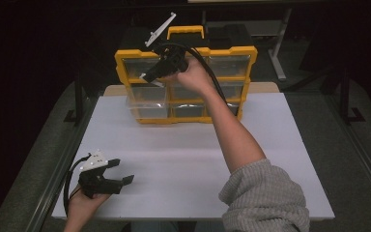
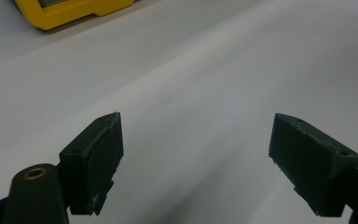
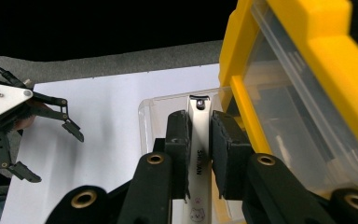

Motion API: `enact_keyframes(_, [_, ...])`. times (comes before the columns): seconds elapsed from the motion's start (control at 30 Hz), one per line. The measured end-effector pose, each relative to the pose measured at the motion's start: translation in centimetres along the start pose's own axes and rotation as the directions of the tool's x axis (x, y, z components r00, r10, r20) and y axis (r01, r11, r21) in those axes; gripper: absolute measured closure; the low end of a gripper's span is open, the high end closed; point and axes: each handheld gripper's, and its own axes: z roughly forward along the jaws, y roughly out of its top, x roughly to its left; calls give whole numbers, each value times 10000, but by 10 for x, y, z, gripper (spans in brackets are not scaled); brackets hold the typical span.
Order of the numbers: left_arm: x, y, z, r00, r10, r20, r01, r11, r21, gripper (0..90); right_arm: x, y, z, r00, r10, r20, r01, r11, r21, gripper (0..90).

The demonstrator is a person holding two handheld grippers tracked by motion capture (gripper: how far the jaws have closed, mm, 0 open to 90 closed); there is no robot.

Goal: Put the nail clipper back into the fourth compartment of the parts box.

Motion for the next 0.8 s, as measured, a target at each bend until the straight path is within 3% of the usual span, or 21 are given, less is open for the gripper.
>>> enact_keyframes(0.8, [2, -2, -3, 10000, 3, -62, -3, 10000, -22, 175, 1, -8, 39, 9994, 207, -260, -191, 9980, 604, 759])
